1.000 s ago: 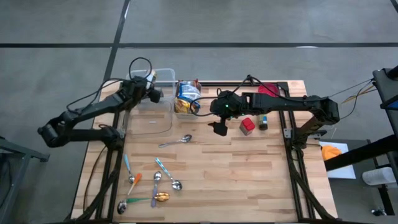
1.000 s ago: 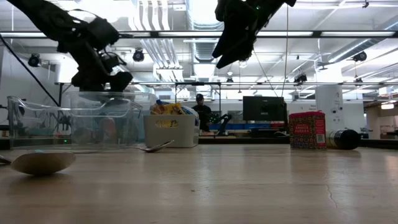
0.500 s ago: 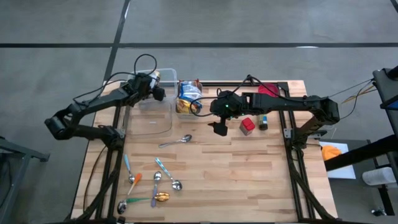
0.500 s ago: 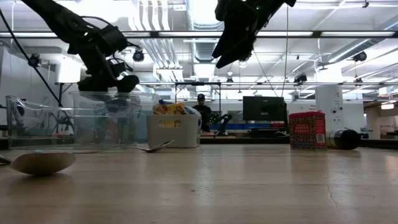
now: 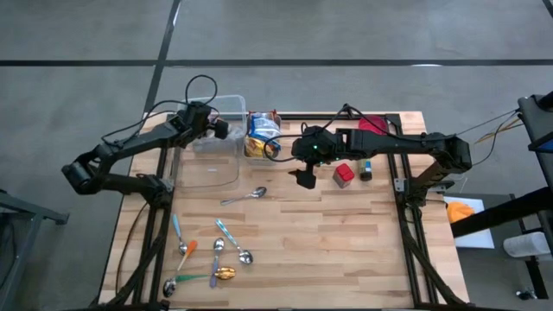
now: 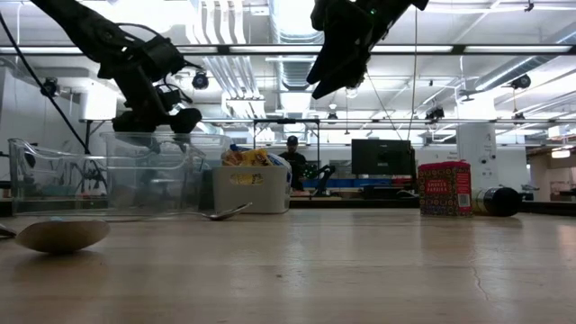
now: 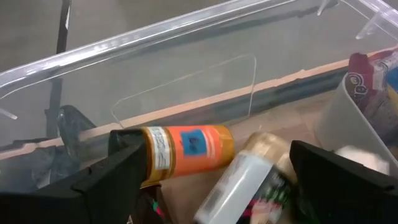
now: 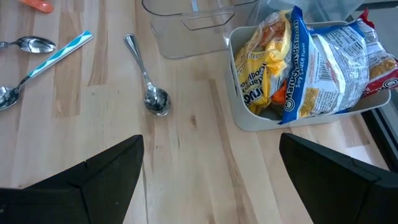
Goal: Pick & Place Food Item
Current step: Put the green seasoning bottle into the white bin
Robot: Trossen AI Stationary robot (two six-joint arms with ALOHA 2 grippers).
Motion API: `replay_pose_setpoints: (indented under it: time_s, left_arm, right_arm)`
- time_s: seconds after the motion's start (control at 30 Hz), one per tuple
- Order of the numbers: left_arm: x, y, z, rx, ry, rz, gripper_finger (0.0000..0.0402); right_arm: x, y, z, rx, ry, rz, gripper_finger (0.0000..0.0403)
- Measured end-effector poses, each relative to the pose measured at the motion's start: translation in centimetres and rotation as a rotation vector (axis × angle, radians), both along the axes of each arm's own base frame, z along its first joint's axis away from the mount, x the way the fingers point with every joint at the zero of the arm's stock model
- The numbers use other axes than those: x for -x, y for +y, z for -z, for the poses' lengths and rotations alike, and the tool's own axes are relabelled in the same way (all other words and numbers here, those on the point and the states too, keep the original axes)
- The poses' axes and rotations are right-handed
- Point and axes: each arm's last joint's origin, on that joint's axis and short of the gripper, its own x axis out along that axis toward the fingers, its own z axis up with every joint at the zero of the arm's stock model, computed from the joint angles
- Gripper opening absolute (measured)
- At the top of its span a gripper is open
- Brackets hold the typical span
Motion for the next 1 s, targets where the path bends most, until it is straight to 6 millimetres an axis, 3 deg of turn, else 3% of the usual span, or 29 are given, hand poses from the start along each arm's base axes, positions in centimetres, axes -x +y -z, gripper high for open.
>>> replay_pose_setpoints:
  time_s: [0.5,0.77,1.0]
  left_arm:
    - [-0.2,0.2,-0.4,-0.019,-0.015,0.003,0.0399]
    - [-0.4,0.3,-2.8,-0.08,-0.051,0.028,0.04]
    - [-0.3,-1.1,-6.2,-0.163,-0.136,0.126,0.04]
  right_arm:
    - [0.0,0.0,0.0,-0.01,-0.009,0.01,0.0371]
    - [0.0,-0.1,0.0,-0.018,-0.012,0.064,0.0371]
    - [0.2,-0.6,0.0,0.028,-0.009,0.242,0.0371]
